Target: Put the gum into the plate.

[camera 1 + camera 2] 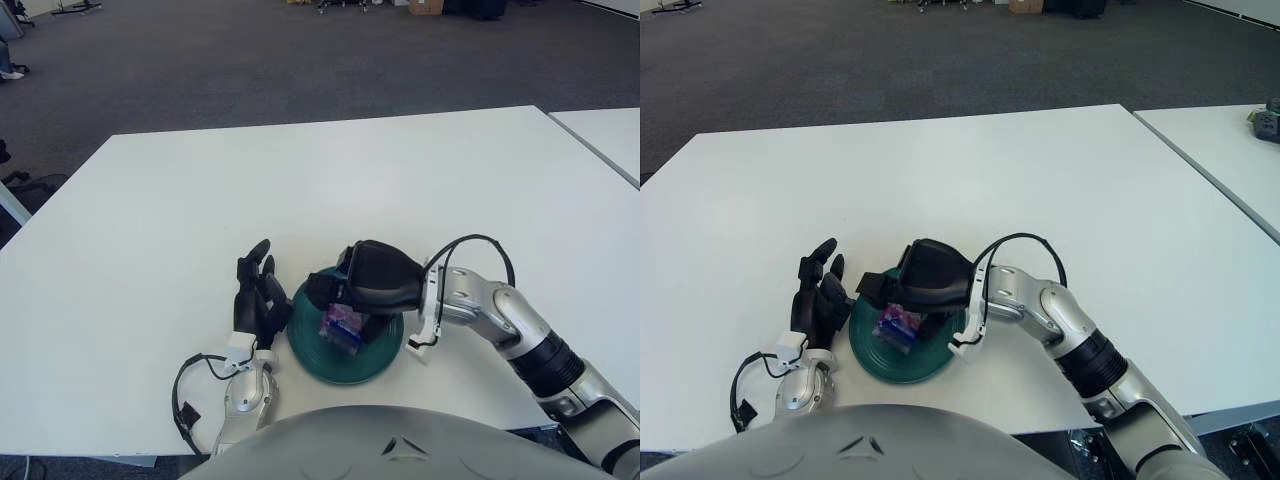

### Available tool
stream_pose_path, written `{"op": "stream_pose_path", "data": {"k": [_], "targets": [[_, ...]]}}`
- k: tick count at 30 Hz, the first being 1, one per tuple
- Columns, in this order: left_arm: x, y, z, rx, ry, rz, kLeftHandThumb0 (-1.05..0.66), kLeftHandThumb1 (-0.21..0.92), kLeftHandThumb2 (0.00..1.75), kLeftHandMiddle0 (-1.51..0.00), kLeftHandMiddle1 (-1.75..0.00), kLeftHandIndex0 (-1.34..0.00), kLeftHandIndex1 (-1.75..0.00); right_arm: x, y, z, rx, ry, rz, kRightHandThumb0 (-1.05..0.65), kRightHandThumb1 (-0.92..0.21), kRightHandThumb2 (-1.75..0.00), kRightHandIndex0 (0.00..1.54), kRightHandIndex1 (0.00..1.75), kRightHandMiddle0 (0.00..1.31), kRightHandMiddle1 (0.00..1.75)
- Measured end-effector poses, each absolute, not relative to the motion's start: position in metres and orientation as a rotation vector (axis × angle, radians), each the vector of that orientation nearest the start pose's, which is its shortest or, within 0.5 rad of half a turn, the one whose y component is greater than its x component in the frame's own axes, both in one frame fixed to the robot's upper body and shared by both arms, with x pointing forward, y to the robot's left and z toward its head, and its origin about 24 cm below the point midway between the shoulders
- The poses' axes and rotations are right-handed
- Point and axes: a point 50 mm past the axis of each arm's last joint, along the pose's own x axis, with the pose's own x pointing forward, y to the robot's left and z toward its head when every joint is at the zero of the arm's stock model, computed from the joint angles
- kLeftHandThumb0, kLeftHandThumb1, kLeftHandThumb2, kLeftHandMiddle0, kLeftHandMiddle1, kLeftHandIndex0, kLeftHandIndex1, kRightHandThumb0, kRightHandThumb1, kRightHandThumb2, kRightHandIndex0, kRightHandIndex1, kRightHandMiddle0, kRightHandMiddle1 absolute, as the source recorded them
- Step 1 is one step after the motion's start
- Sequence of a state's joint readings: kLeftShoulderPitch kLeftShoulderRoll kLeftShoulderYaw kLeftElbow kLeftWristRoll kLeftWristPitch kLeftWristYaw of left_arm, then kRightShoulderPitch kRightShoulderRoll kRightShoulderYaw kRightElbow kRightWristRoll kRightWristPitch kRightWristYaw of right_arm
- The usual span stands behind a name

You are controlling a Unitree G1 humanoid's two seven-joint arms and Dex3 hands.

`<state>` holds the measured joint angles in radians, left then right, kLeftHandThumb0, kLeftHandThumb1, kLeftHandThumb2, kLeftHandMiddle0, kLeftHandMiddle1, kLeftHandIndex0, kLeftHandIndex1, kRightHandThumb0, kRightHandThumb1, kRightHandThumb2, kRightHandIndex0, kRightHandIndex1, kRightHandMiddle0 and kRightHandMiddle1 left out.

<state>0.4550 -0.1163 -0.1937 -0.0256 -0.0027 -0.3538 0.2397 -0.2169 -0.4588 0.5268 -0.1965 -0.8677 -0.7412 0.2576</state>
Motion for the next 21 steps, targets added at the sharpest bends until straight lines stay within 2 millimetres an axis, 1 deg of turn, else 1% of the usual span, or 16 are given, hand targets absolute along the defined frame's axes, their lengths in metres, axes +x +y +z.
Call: {"op": "stream_pose_path", "data": {"k": [1, 3, 4, 5, 6, 7, 8, 10, 11, 13, 14, 15, 17, 18, 20, 21], "targets": [[0.1549, 0.1209, -0.0029, -0.158, 0.06, 0.23, -0.81, 0.92, 1.04, -0.34, 0.0, 0.0, -0.84, 0.1934, -0.0501, 0.0952, -1.269, -1.011, 1.118, -0.4, -0.65, -0.88, 0.83, 1.75, 0.37, 1.75], [0.1544, 0.1204, -0.002, -0.164, 0.068, 0.231, -0.79, 0.92, 1.04, -0.35, 0.0, 0.0, -0.84, 0.1937, -0.0504, 0.0952, -1.262, -0.997, 1.121, -0.38, -0.79, -0.69, 0.74, 1.75, 0.28, 1.75], [0.1539, 0.1202, -0.0015, -0.167, 0.072, 0.233, -0.79, 0.92, 1.04, -0.35, 0.0, 0.0, -0.84, 0.1941, -0.0505, 0.0953, -1.259, -0.989, 1.121, -0.38, -0.82, -0.66, 0.72, 1.75, 0.27, 1.75], [0.1532, 0.1199, -0.0011, -0.17, 0.077, 0.235, -0.78, 0.92, 1.04, -0.35, 0.0, 0.0, -0.84, 0.1945, -0.0507, 0.0953, -1.258, -0.981, 1.121, -0.52, -0.85, -0.64, 0.7, 1.75, 0.21, 1.71], [0.1527, 0.1195, -0.0005, -0.173, 0.081, 0.237, -0.78, 0.92, 1.04, -0.35, -0.01, 0.0, -0.84, 0.1948, -0.0509, 0.0952, -1.257, -0.973, 1.12, -0.61, -0.88, -0.64, 0.69, 1.75, 0.17, 1.69], [0.152, 0.119, -0.0002, -0.177, 0.086, 0.239, -0.77, 0.92, 1.04, -0.36, -0.01, 0.0, -0.85, 0.195, -0.0511, 0.0951, -1.258, -0.967, 1.12, -0.69, -0.89, -0.65, 0.67, 1.75, 0.13, 1.61], [0.1516, 0.1186, 0.0002, -0.18, 0.089, 0.241, -0.77, 0.92, 1.04, -0.36, -0.01, 0.0, -0.85, 0.1952, -0.0512, 0.0951, -1.258, -0.96, 1.119, -0.71, -0.9, -0.66, 0.66, 1.75, 0.12, 1.58], [0.1506, 0.1179, 0.001, -0.19, 0.097, 0.246, -0.76, 0.92, 1.05, -0.37, -0.01, 0.0, -0.85, 0.1952, -0.0516, 0.0951, -1.258, -0.951, 1.115, -0.78, -0.91, -0.69, 0.61, 1.75, 0.09, 1.42], [0.1501, 0.1178, 0.0014, -0.196, 0.1, 0.249, -0.76, 0.92, 1.05, -0.37, -0.01, 0.0, -0.85, 0.195, -0.0518, 0.0953, -1.257, -0.949, 1.112, -0.79, -0.91, -0.69, 0.61, 1.75, 0.09, 1.39], [0.1494, 0.1177, 0.0019, -0.206, 0.106, 0.256, -0.75, 0.92, 1.05, -0.38, -0.02, 0.0, -0.86, 0.1947, -0.0522, 0.0956, -1.257, -0.945, 1.106, -0.83, -0.92, -0.74, 0.5, 1.75, 0.04, 1.23], [0.1491, 0.1176, 0.002, -0.208, 0.109, 0.259, -0.75, 0.92, 1.05, -0.38, -0.02, 0.0, -0.87, 0.1946, -0.0522, 0.0958, -1.257, -0.944, 1.105, -0.84, -0.92, -0.75, 0.48, 1.75, 0.03, 1.19], [0.1488, 0.1176, 0.0021, -0.211, 0.111, 0.262, -0.74, 0.92, 1.06, -0.39, -0.02, 0.0, -0.87, 0.1945, -0.0524, 0.0959, -1.259, -0.943, 1.105, -0.86, -0.92, -0.78, 0.39, 1.75, 0.02, 1.1], [0.1481, 0.1173, 0.0023, -0.216, 0.113, 0.27, -0.74, 0.92, 1.06, -0.39, -0.02, 0.0, -0.87, 0.1942, -0.0528, 0.0963, -1.263, -0.943, 1.109, -0.87, -0.92, -0.81, 0.29, 1.73, 0.01, 1.01], [0.1477, 0.1172, 0.0025, -0.221, 0.114, 0.273, -0.74, 0.92, 1.06, -0.4, -0.02, 0.0, -0.88, 0.194, -0.0532, 0.0965, -1.264, -0.942, 1.113, -0.87, -0.92, -0.82, 0.24, 1.69, 0.01, 0.97], [0.1476, 0.1173, 0.0025, -0.227, 0.114, 0.276, -0.74, 0.92, 1.06, -0.4, -0.02, 0.0, -0.87, 0.1936, -0.0544, 0.0971, -1.257, -0.94, 1.12, -0.88, -0.92, -0.84, 0.2, 1.52, 0.0, 0.9], [0.1476, 0.1175, 0.0025, -0.232, 0.114, 0.278, -0.74, 0.92, 1.05, -0.4, -0.02, 0.0, -0.86, 0.1935, -0.0552, 0.0973, -1.254, -0.94, 1.122, -0.88, -0.92, -0.86, 0.2, 1.39, 0.0, 0.86]]}}
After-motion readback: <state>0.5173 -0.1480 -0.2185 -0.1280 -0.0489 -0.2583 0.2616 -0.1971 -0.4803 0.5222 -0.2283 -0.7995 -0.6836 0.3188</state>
